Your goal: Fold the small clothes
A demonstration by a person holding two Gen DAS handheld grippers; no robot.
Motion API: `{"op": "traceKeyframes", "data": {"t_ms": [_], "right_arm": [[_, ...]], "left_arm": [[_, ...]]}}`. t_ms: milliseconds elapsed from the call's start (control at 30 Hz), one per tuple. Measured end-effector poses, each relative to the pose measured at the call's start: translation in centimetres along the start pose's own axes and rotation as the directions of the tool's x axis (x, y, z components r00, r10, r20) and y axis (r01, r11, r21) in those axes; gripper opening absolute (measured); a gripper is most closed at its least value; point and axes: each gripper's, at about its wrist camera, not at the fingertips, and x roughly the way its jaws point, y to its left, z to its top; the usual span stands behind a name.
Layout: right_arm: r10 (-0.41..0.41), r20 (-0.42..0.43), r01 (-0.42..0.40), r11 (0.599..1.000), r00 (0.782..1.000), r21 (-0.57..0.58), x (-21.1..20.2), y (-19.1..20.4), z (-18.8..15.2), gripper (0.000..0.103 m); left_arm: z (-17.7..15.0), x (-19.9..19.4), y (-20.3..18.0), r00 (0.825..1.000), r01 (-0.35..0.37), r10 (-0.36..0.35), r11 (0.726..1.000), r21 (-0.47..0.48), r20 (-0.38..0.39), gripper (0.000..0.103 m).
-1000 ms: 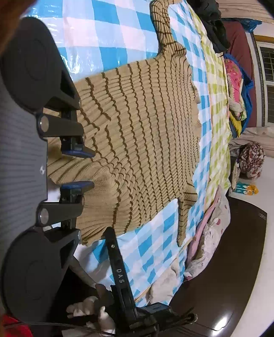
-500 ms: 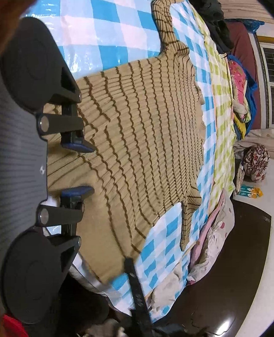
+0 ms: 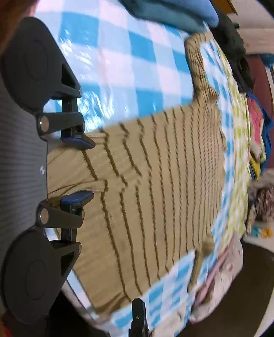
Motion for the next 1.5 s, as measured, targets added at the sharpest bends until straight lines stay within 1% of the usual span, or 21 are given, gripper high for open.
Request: {"op": "traceKeyframes", "data": {"t_ms": [67,133,267,367,467,500,567,600,700,767,867,933,1000,1100,1200,1300,1400,1467,1500], "right_arm": [[0.032,-0.008,-0.033,0.999,0.999,-0.044,0.8,1.5,0.0,0.013],[0.043,-0.027,-0.045,0.997,0.999,-0.070,1.5,2.4,-0.1,0.013],[0.055,-0.056,-0.058,0.997,0.997,-0.057,2.3,2.4,0.0,0.014],[0.046,-0.059,-0.049,0.997,0.997,-0.054,2.4,2.5,-0.1,0.014],[0.031,-0.052,-0.034,0.999,0.998,-0.042,2.2,2.4,-0.1,0.014],[0.026,-0.047,-0.028,0.999,0.999,-0.035,2.1,2.2,-0.1,0.014],[0.014,-0.044,-0.015,1.000,0.999,-0.023,2.2,1.9,-0.1,0.014],[0.005,-0.041,-0.006,1.000,0.999,-0.020,2.4,1.7,-0.1,0.014],[-0.032,-0.046,0.031,0.999,0.998,-0.021,2.7,1.1,-0.1,0.014],[-0.067,-0.063,0.066,0.998,0.996,-0.016,2.9,0.4,-0.4,0.014],[-0.094,-0.083,0.096,0.995,0.992,0.017,3.1,-0.9,-0.8,0.014],[-0.101,-0.082,0.103,0.994,0.992,0.030,3.1,-1.3,-1.0,0.014],[-0.099,-0.077,0.102,0.994,0.992,0.037,2.9,-1.5,-1.0,0.014],[-0.084,-0.066,0.088,0.994,0.994,0.057,2.4,-1.6,-0.9,0.014],[-0.054,-0.030,0.056,0.993,0.998,0.099,1.5,-1.8,-0.6,0.014],[-0.056,0.012,0.054,0.990,0.998,0.129,1.2,-2.1,-0.3,0.014],[-0.050,-0.007,0.050,0.988,0.999,0.148,2.2,-2.4,-0.7,0.016],[-0.049,-0.033,0.053,0.986,0.998,0.158,2.9,-2.7,-1.2,0.016],[-0.048,-0.032,0.053,0.985,0.998,0.163,2.9,-2.9,-1.5,0.015]], "left_arm": [[-0.5,-0.3,0.5,1.000,-0.023,0.023,1.000,-0.006,-0.010,0.049],[-0.9,-0.5,0.9,0.999,-0.037,0.037,0.999,-0.014,-0.016,0.049],[-1.0,-1.7,1.4,1.000,0.018,-0.018,0.999,-0.041,0.005,0.050],[-0.4,-1.6,2.0,0.999,0.028,-0.025,0.997,-0.075,0.034,0.050],[0.1,-0.5,2.9,0.999,0.026,-0.021,0.989,-0.146,0.039,0.050],[0.2,-0.1,3.2,0.999,0.015,-0.009,0.987,-0.162,0.038,0.050],[0.3,1.0,3.1,0.999,-0.023,0.027,0.988,-0.156,0.022,0.048],[0.4,1.3,2.8,0.999,-0.040,0.044,0.990,-0.137,0.022,0.048],[0.4,1.5,1.7,0.992,-0.126,0.127,0.991,-0.044,0.025,0.046],[0.3,1.4,1.8,0.985,-0.169,0.169,0.985,-0.021,0.020,0.046],[0.3,1.1,2.3,0.981,-0.193,0.193,0.981,-0.025,0.009,0.046],[0.6,0.9,2.3,0.980,-0.201,0.201,0.979,-0.025,0.005,0.046],[0.8,0.8,2.2,0.981,-0.192,0.193,0.981,-0.030,0.009,0.046],[1.5,0.0,1.9,0.985,-0.167,0.169,0.985,-0.044,0.036,0.046],[2.2,-0.7,1.1,0.984,-0.159,0.161,0.987,-0.032,0.073,0.046],[2.9,-0.8,0.2,0.986,-0.133,0.135,0.991,-0.018,0.102,0.046],[3.2,-0.1,-0.9,0.989,-0.109,0.107,0.994,0.008,0.098,0.046],[3.1,0.7,-1.6,0.992,-0.100,0.098,0.995,0.025,0.082,0.046],[2.9,1.0,-1.8,0.993,-0.097,0.094,0.995,0.031,0.072,0.046]]}}
